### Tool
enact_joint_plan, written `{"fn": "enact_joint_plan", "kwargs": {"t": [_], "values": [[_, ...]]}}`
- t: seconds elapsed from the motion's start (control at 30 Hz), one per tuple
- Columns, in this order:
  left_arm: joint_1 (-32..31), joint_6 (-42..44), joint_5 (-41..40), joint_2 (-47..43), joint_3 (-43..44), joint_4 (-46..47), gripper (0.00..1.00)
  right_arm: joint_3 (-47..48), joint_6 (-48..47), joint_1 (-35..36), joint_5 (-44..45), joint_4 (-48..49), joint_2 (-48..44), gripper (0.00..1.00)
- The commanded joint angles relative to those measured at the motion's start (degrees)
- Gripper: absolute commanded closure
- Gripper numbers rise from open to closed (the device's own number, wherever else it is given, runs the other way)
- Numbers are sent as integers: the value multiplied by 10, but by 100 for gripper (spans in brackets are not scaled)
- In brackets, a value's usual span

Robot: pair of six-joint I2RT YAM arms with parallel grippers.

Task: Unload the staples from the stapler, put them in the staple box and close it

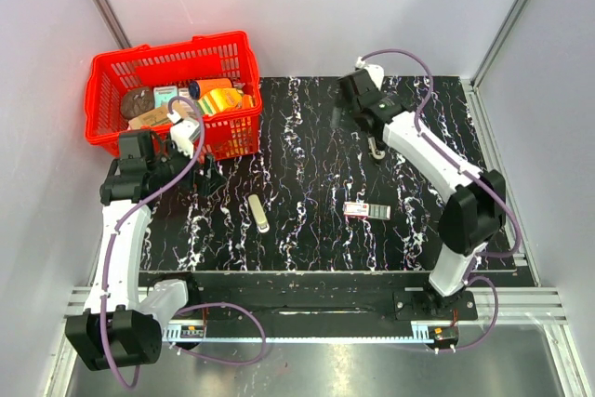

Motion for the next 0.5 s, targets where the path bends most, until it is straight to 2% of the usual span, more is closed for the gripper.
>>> {"fn": "enact_joint_plan", "kwargs": {"t": [0.0,0.23,0.47], "values": [[-12,-3,19,-3,23,-2,1,-17,-86,-38,53,13,42,18],[-38,10,4,-2,20,-15,1,88,-130,-118,19,-18,151,16],[-56,32,-5,-4,6,-22,1,125,-161,-163,-4,-13,203,16]]}}
